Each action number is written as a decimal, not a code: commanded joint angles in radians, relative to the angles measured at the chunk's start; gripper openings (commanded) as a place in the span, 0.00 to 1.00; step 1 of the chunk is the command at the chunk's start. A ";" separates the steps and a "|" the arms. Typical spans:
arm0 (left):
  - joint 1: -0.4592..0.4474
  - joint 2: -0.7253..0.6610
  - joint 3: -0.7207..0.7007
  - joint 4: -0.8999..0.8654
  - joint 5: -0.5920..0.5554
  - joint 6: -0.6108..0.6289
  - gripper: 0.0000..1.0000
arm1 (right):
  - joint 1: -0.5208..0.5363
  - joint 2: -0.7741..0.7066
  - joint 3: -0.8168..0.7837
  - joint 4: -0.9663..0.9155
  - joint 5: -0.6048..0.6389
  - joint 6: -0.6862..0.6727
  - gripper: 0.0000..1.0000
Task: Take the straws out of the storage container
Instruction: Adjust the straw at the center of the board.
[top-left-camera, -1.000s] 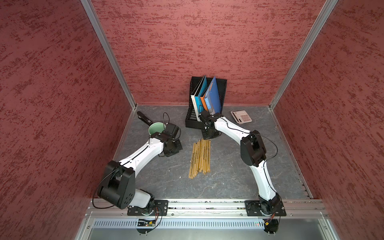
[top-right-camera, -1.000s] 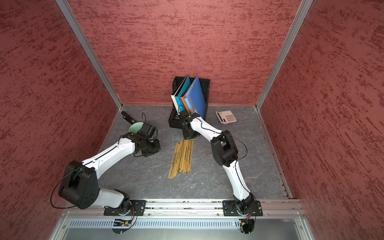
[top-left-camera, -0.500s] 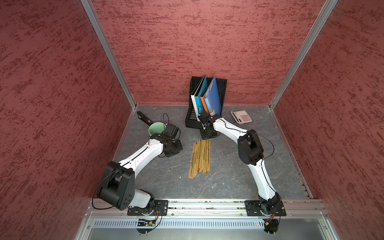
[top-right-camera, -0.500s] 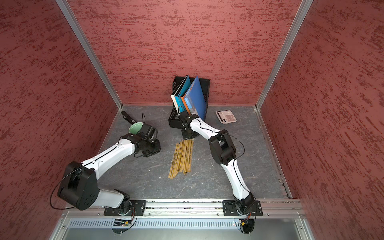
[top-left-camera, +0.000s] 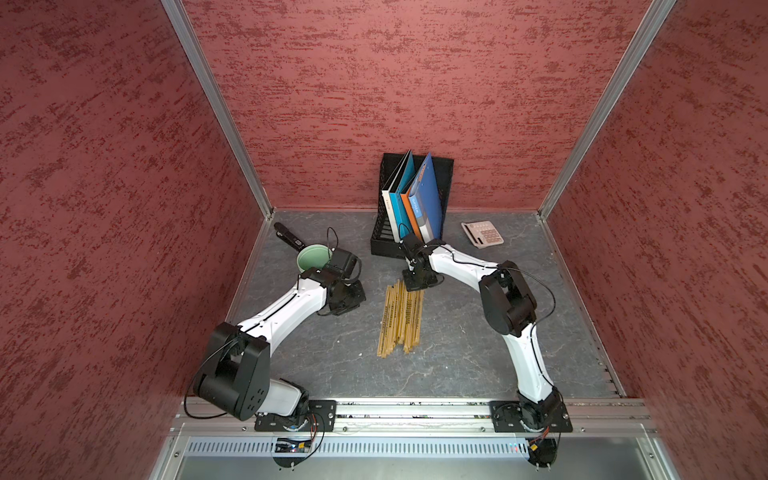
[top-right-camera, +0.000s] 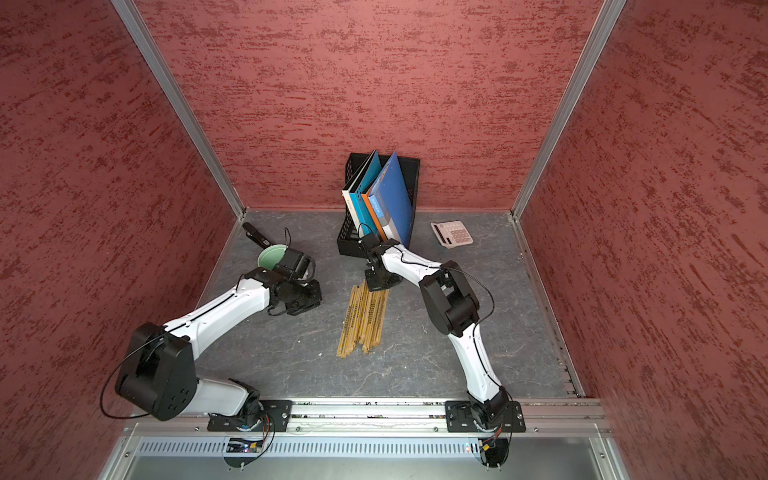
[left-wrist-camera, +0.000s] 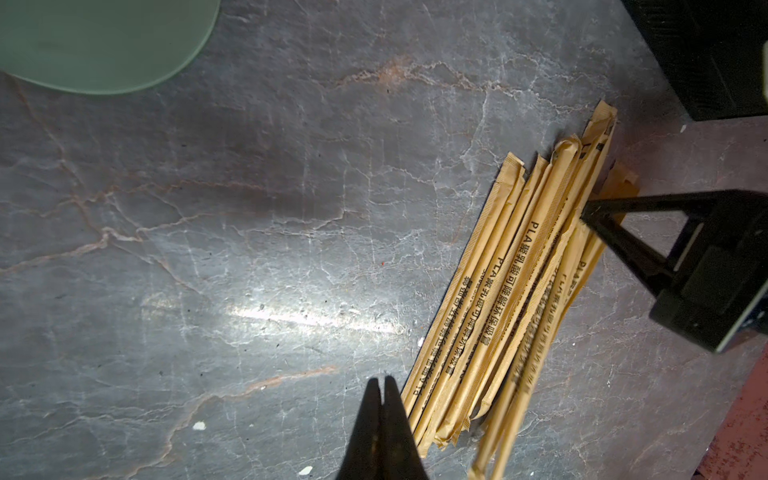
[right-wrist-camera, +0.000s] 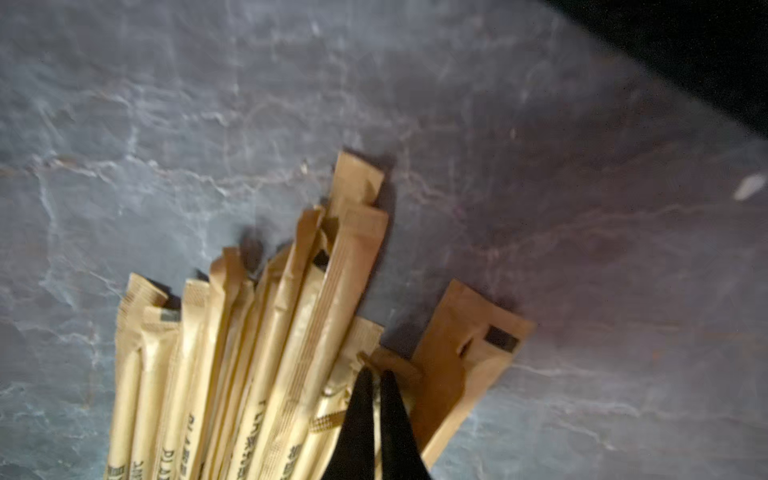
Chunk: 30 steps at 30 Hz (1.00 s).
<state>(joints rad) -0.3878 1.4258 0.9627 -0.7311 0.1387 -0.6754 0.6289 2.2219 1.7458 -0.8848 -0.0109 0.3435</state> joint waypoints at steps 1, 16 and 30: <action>0.001 -0.020 -0.007 0.025 0.015 0.008 0.00 | 0.010 -0.073 -0.029 0.021 -0.004 0.028 0.00; 0.000 -0.024 -0.017 0.033 0.016 0.004 0.00 | 0.012 0.005 0.199 -0.031 0.040 0.005 0.00; 0.001 -0.030 -0.035 0.065 0.042 0.005 0.00 | 0.009 0.074 0.197 0.018 0.128 -0.044 0.00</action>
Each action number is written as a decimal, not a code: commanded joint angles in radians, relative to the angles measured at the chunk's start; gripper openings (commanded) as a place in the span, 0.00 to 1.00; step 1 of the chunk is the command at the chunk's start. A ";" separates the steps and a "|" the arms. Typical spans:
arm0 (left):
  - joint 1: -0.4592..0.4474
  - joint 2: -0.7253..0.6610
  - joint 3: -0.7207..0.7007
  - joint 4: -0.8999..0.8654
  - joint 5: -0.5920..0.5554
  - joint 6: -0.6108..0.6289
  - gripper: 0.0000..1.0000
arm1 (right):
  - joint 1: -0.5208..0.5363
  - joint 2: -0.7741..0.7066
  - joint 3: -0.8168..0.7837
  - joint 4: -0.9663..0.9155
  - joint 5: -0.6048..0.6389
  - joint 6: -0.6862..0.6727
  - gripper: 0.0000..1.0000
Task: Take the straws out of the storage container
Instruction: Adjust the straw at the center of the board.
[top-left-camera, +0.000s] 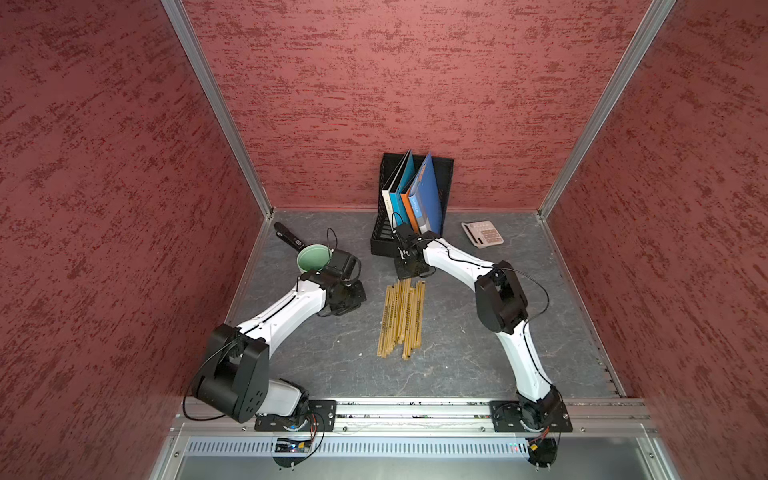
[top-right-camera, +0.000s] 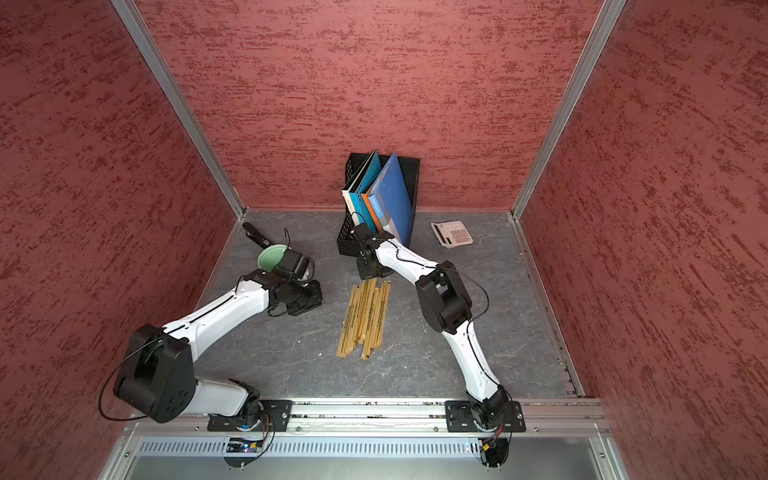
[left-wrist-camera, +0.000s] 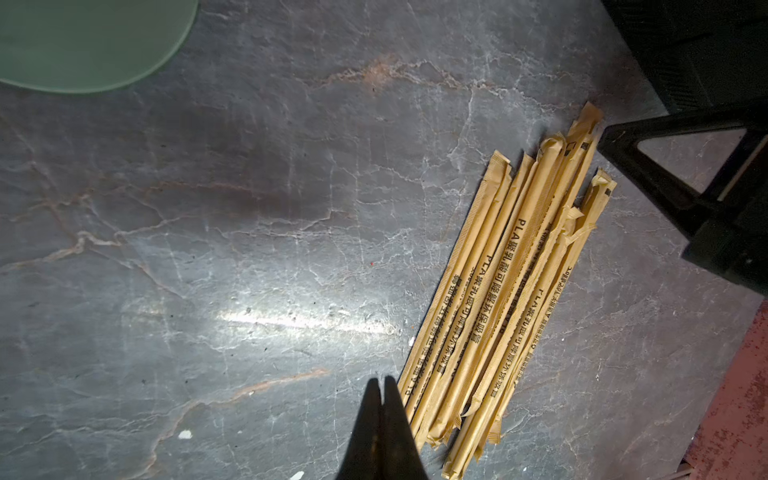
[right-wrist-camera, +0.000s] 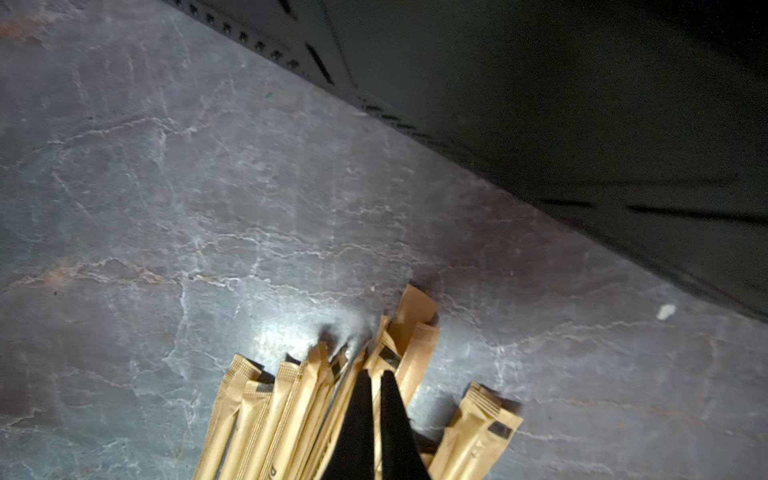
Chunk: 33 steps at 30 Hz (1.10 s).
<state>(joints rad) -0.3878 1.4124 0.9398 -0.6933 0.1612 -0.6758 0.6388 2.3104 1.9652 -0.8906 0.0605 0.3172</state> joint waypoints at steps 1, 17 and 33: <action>0.001 -0.016 -0.013 0.031 0.023 0.004 0.00 | -0.001 -0.015 -0.030 0.031 0.063 -0.020 0.00; 0.002 -0.006 -0.018 0.032 0.026 0.007 0.00 | -0.001 0.018 -0.049 0.053 0.022 -0.036 0.00; 0.001 -0.006 -0.029 0.043 0.036 0.005 0.00 | 0.036 -0.023 -0.137 0.042 -0.054 -0.045 0.00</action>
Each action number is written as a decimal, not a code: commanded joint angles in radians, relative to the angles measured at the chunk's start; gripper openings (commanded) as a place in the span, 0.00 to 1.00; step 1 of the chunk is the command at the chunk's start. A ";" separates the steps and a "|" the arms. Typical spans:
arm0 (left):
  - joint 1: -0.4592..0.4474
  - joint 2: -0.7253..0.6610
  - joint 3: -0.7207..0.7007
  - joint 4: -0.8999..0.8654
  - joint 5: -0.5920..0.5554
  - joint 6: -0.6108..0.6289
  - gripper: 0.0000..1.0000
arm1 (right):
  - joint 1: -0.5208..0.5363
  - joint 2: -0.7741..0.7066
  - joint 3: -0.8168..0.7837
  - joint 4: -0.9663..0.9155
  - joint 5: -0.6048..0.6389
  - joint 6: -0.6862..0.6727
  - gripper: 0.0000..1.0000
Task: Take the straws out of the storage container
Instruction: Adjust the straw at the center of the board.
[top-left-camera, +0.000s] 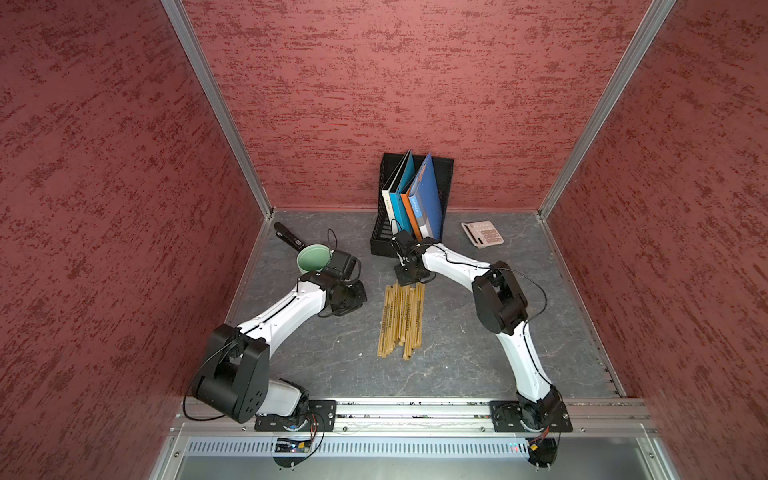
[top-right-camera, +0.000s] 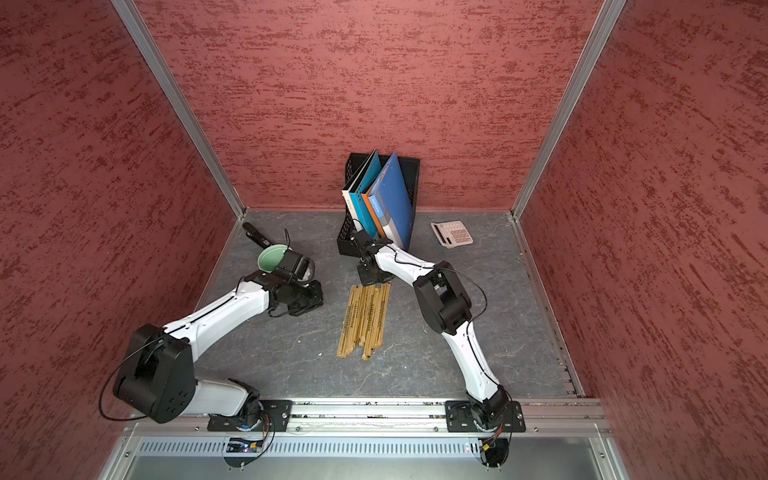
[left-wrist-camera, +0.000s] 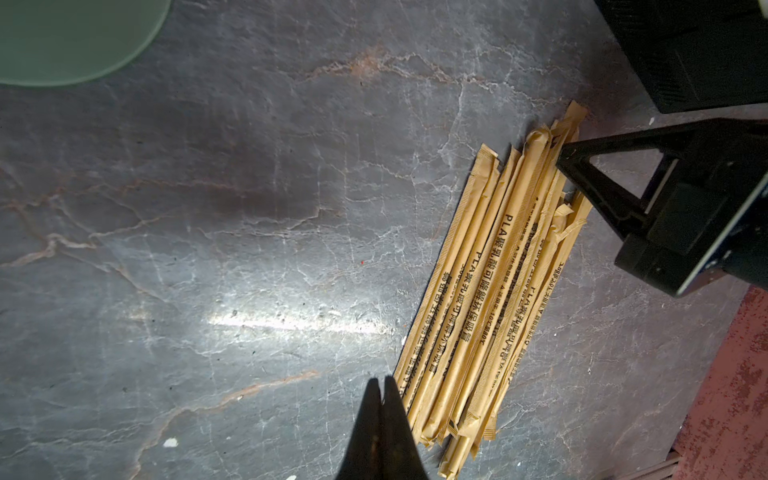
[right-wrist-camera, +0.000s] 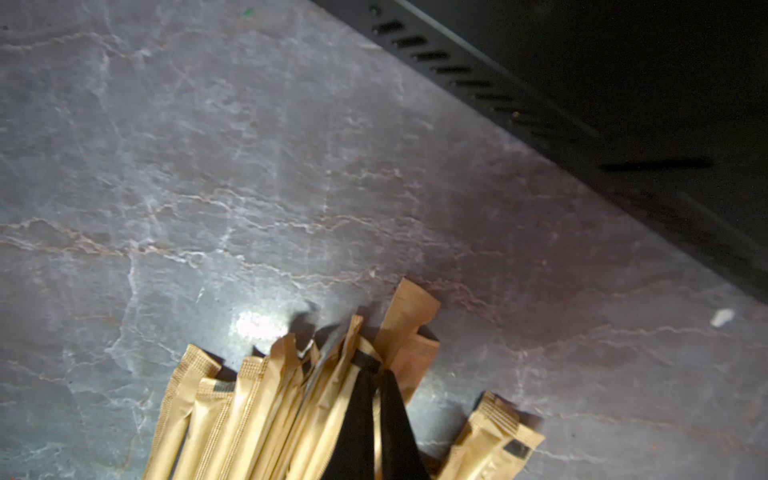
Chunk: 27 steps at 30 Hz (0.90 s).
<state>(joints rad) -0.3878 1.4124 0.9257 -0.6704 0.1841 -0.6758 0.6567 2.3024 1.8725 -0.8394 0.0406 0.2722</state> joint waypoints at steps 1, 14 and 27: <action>0.001 -0.006 -0.015 0.021 0.013 0.003 0.00 | 0.020 -0.021 -0.053 -0.007 -0.035 0.003 0.00; -0.002 -0.008 -0.023 0.041 0.024 -0.007 0.00 | 0.072 -0.228 -0.226 0.034 0.006 0.097 0.00; -0.019 0.007 -0.032 0.122 0.159 0.005 0.00 | 0.084 -0.427 -0.446 0.073 -0.299 0.208 0.00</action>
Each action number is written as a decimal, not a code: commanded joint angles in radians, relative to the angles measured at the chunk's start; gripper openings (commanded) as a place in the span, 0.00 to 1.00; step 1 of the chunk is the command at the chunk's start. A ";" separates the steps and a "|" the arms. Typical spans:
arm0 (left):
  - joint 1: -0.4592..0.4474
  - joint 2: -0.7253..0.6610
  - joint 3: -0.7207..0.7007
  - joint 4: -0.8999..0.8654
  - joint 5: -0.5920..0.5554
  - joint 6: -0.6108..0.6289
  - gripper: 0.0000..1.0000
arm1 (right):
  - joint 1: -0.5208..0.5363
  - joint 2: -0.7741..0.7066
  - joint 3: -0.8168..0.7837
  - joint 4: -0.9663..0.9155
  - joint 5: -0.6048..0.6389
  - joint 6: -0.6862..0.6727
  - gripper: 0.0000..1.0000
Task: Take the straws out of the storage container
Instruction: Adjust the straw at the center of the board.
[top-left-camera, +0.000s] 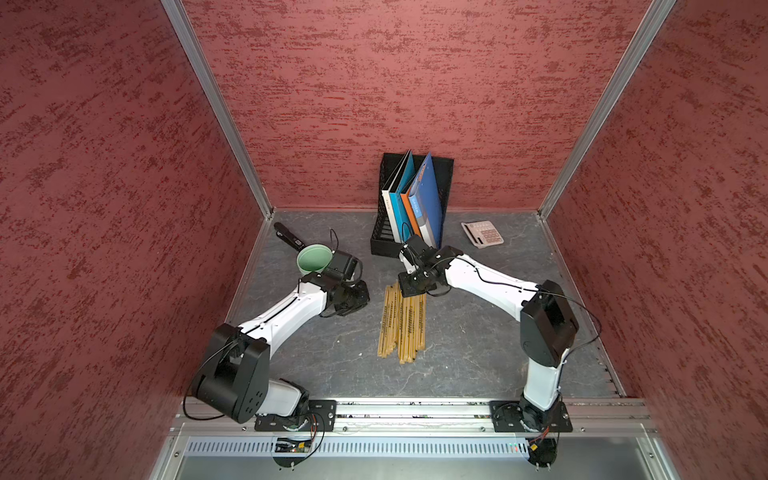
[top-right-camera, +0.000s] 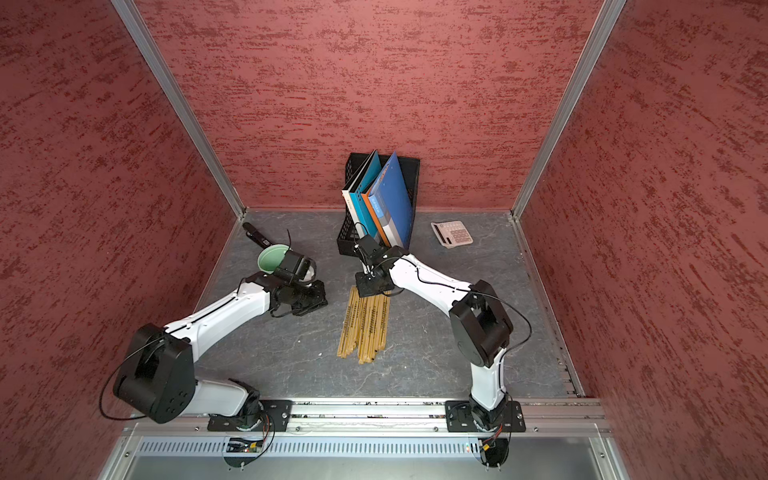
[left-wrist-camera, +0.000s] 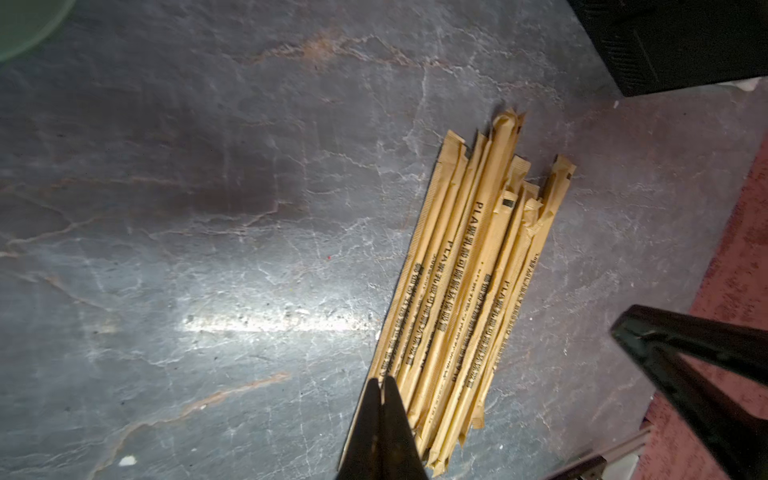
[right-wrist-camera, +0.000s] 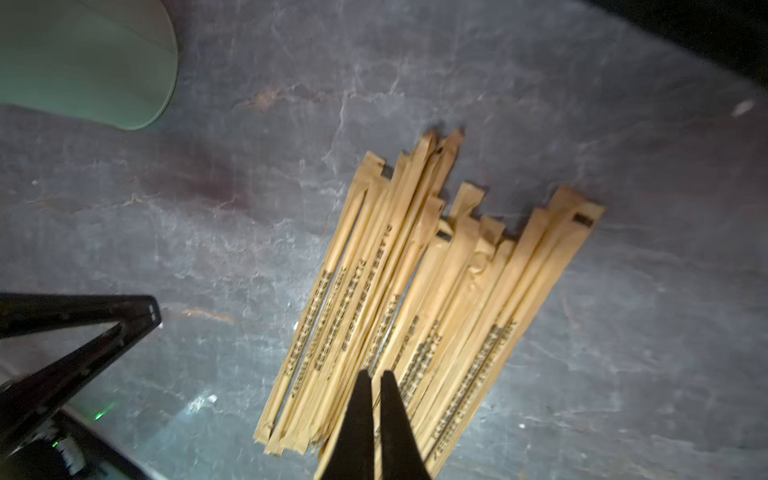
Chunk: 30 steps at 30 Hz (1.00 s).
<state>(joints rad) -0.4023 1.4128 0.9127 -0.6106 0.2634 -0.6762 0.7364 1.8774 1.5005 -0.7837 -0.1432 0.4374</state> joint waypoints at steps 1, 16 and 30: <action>-0.004 0.012 -0.029 0.095 0.125 0.008 0.00 | 0.004 -0.012 -0.103 0.037 -0.137 0.049 0.00; -0.067 0.209 -0.042 0.387 0.396 0.000 0.00 | -0.013 -0.055 -0.322 0.146 -0.255 0.063 0.00; -0.081 0.314 -0.003 0.261 0.270 0.045 0.00 | -0.064 -0.105 -0.427 0.186 -0.236 0.062 0.00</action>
<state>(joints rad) -0.4847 1.7092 0.8925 -0.3084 0.5739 -0.6601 0.6811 1.8088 1.0790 -0.6186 -0.3923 0.4980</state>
